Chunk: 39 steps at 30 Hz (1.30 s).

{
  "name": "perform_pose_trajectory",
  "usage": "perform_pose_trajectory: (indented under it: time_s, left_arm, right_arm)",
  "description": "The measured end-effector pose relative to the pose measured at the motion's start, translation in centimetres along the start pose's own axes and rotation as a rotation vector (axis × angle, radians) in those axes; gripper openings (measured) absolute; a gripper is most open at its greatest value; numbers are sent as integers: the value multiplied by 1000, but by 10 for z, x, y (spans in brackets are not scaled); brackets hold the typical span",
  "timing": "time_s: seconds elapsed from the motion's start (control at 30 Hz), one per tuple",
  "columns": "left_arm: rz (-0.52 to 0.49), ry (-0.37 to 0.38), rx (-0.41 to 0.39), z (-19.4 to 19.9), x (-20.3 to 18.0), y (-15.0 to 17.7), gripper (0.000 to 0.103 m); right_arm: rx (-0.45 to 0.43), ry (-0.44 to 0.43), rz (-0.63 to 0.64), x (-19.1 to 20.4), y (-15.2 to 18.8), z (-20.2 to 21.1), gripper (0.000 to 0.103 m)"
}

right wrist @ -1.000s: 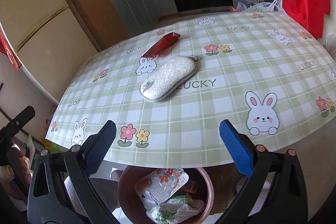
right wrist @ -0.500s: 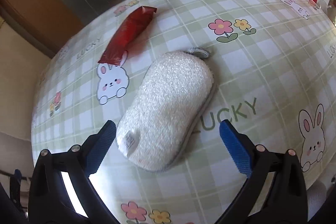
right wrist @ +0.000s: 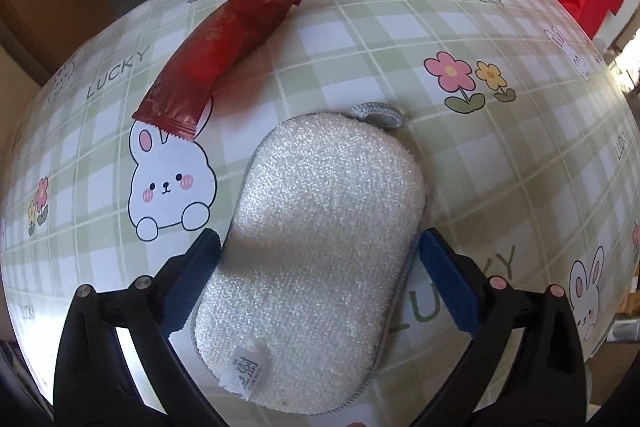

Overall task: Collect trash
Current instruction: 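Reach the right tool to the white scrub sponge and close on it, then hold the sponge in the right tool while the left tool grasps the red snack wrapper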

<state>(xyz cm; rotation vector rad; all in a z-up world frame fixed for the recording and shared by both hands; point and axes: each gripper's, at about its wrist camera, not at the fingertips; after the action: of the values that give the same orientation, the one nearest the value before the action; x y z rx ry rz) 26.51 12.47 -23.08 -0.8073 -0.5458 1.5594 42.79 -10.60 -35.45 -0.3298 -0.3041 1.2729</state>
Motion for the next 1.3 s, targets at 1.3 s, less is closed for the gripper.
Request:
perform_pose_trajectory:
  time_s: [1.3]
  left_arm:
    - [-612, 31, 141, -191, -227, -62, 97]
  right_arm:
    - [-268, -342, -90, -205, 5, 66, 91]
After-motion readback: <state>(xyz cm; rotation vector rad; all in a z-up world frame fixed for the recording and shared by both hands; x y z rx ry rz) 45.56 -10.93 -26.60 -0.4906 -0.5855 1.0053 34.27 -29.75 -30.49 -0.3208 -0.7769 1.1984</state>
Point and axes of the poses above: each gripper's, at about its wrist camera, not at the fingertips, and z roughly against the way its jaws point, x to its left, y to its underside, and after that the axes turned 3 degrees about -x, right-handed
